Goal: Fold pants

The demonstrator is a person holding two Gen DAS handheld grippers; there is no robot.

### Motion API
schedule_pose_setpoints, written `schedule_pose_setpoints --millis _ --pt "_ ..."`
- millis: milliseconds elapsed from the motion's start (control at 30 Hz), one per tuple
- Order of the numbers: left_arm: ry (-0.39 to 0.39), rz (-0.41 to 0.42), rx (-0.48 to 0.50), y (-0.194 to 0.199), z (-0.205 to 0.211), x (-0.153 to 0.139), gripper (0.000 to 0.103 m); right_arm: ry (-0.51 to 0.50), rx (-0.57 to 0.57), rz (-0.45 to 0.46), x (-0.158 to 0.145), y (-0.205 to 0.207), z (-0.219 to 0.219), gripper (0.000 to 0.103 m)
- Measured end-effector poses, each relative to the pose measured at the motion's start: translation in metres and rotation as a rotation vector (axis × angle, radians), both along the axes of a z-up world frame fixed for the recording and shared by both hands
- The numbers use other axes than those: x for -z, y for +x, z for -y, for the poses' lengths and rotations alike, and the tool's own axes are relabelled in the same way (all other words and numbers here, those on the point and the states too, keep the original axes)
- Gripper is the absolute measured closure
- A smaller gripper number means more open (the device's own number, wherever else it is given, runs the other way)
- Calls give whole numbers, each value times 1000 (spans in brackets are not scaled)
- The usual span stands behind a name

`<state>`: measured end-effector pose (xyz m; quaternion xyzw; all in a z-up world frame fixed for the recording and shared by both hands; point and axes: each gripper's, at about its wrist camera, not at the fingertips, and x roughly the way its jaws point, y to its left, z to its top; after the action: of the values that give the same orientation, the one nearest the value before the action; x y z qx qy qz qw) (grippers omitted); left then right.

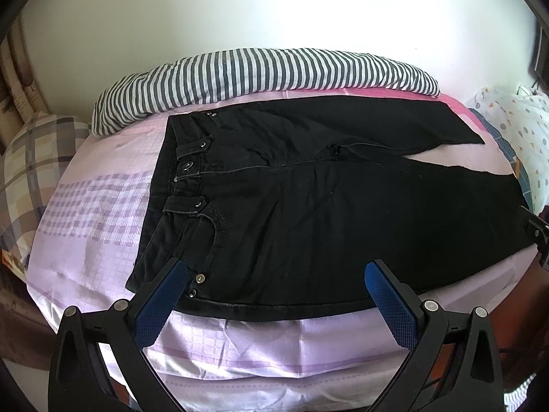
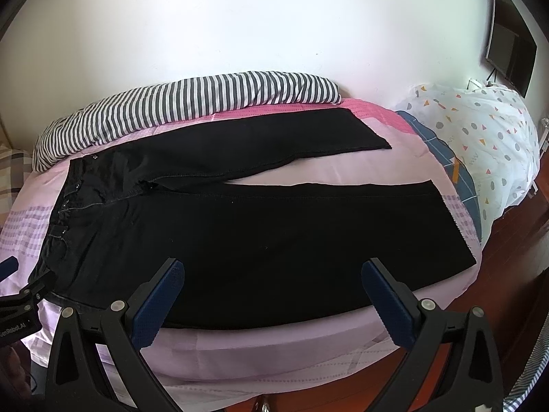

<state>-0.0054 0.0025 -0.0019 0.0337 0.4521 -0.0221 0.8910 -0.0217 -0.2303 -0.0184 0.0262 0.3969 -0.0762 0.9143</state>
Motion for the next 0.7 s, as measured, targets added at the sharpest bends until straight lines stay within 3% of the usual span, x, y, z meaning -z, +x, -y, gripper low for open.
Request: schedule_pose_setpoints --millis 700 --pt "11 -2 5 0 3 1 0 2 7 1 0 -2 4 1"
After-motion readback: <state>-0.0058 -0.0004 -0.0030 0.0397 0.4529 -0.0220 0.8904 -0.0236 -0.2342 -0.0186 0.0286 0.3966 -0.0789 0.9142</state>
